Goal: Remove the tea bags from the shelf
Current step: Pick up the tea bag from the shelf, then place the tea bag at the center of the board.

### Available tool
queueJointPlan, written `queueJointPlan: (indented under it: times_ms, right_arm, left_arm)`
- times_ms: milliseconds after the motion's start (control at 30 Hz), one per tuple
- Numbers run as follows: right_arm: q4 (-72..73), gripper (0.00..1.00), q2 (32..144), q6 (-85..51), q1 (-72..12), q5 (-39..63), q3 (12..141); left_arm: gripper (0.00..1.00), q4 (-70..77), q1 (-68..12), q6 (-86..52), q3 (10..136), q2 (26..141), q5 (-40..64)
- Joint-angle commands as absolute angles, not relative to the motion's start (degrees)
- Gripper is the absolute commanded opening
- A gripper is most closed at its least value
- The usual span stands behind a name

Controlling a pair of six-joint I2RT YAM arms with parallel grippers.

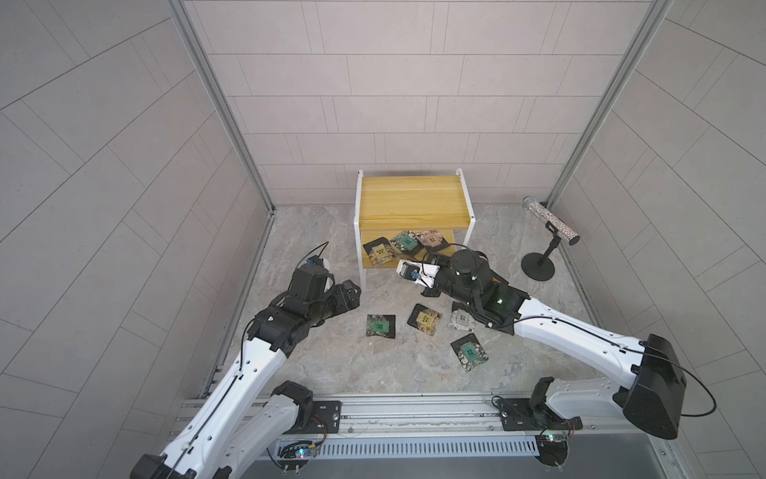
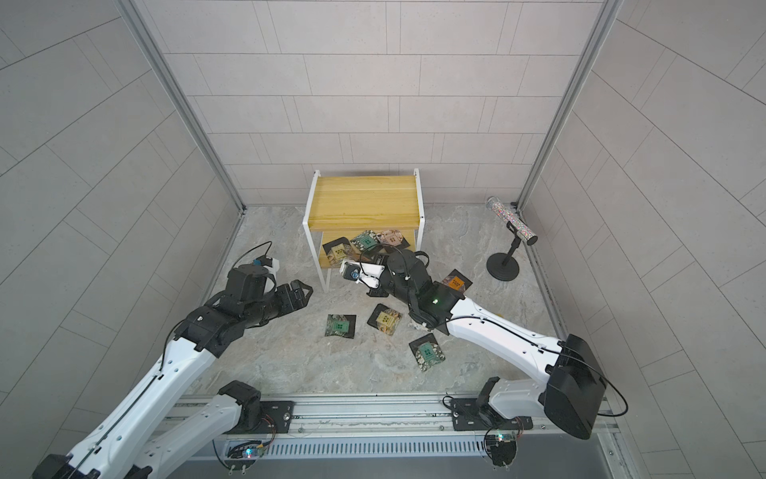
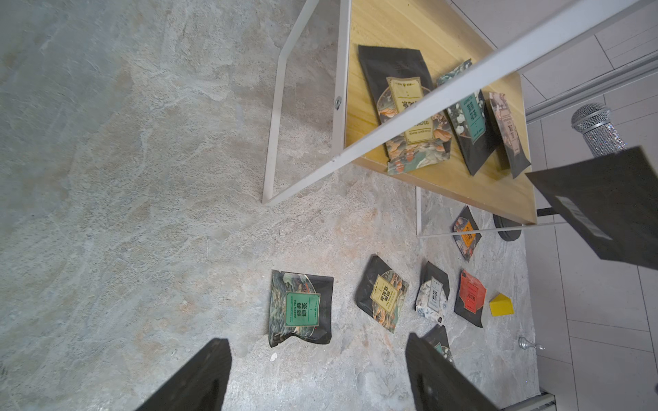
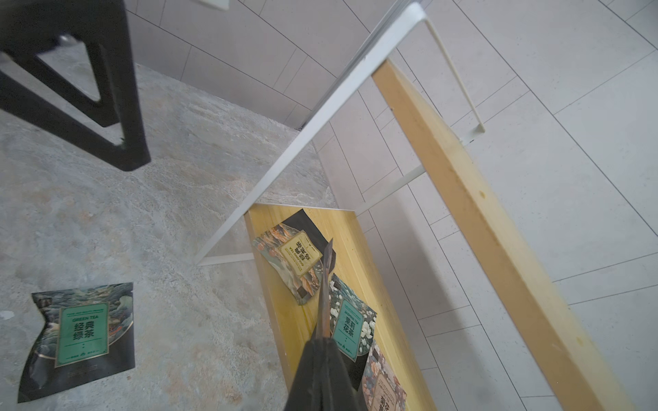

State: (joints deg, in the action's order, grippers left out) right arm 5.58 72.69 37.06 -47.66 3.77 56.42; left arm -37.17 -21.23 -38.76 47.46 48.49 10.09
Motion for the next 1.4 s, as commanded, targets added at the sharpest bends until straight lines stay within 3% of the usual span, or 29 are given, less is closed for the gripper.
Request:
queueJointPlan:
  times_ms: [0,467,733,1367]
  right_arm:
    - [3.3,0.0,69.6,36.7,-49.1,3.4,55.4]
    - [-9.6,0.0,59.5,32.3,-58.1,-6.0,50.1]
    - [-18.4,0.0,56.8,21.0,-62.2,-9.2,44.9]
    - [-17.3,0.0,70.0,8.8,-69.4,-8.3,40.1]
  left_arm:
    - [0.85,-38.0,-20.8,-38.0,49.3,48.5,10.1]
    - [0.85,-38.1,-20.8,-37.3,48.9,49.2,11.1]
    - [0.85,-37.4,-20.8,-37.5,48.1,49.2,11.2]
    - [0.85,-37.2,-20.8,-38.0,46.1,47.7,11.3]
